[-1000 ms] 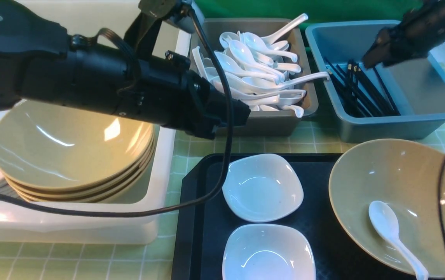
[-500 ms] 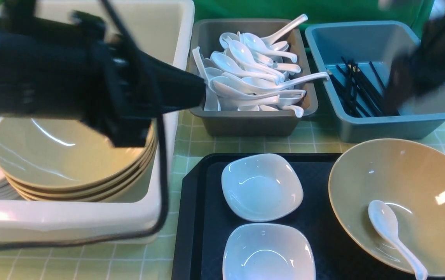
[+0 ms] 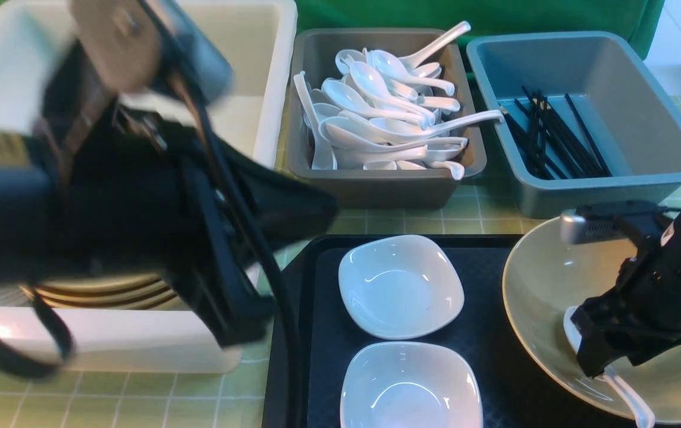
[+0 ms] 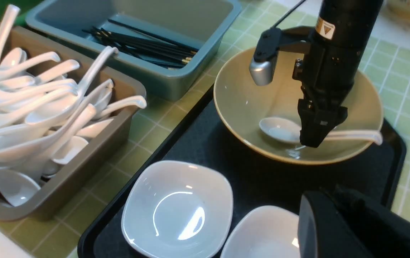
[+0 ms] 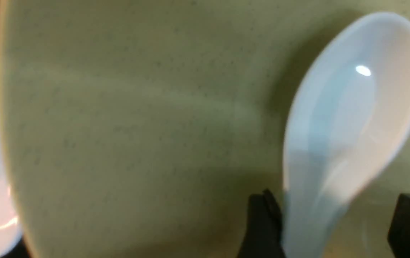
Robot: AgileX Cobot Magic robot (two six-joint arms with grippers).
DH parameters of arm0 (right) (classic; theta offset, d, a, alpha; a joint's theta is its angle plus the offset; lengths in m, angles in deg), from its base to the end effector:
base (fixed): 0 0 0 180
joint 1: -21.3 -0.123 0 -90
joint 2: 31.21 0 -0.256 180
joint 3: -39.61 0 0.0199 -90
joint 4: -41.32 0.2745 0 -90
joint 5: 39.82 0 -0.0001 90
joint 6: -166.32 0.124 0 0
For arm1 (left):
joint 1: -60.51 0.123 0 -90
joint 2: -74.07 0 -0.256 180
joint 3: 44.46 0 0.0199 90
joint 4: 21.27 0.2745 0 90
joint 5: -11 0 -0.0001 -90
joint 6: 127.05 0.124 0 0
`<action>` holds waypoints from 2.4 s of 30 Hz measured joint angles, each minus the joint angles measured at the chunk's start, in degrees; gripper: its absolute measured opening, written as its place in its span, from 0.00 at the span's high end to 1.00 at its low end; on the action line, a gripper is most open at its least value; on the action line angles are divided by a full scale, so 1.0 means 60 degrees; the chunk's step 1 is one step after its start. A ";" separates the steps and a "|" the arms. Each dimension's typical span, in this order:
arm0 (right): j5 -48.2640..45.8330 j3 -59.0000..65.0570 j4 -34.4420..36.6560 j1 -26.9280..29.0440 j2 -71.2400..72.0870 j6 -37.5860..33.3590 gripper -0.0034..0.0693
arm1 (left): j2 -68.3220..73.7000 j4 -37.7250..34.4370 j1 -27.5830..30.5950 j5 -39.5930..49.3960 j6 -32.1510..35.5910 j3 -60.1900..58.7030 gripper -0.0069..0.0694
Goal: On green table put chopsticks spoon bowls plates into blue grey white boxes.
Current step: 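Reach down and grasp the white spoon resting in the bowl with the right gripper, then place the white spoon into the bin of spoons with the right gripper, then grasp the large bowl on the tray by its rim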
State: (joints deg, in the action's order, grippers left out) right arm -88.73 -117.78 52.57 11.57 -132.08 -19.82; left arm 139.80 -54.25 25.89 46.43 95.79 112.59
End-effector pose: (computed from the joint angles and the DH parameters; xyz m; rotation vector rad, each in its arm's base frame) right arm 0.2980 0.0696 0.1182 -0.2364 2.9954 0.2417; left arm 0.2008 -0.1863 0.3246 1.0572 1.8173 -0.5422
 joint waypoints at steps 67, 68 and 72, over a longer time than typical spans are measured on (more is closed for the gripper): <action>-0.1193 -1.2693 0.3132 -0.0168 -0.5056 -0.3389 0.21 | 0.1017 0.0346 0.2174 0.0459 -0.2749 -0.0293 0.91; -0.1270 -1.2448 0.3085 -0.0125 -0.4588 -0.3564 0.21 | 0.1017 0.0317 0.2174 0.0527 -0.2757 -0.0293 0.91; -0.1981 -1.0816 0.2798 -0.0066 -0.2271 -0.3973 0.24 | 0.1017 -0.0158 0.2174 0.0935 -0.2786 -0.0293 0.91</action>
State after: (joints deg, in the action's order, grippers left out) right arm -100.61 -182.68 69.36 11.17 -145.71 -43.66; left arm 145.91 -55.20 38.94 52.04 79.07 110.83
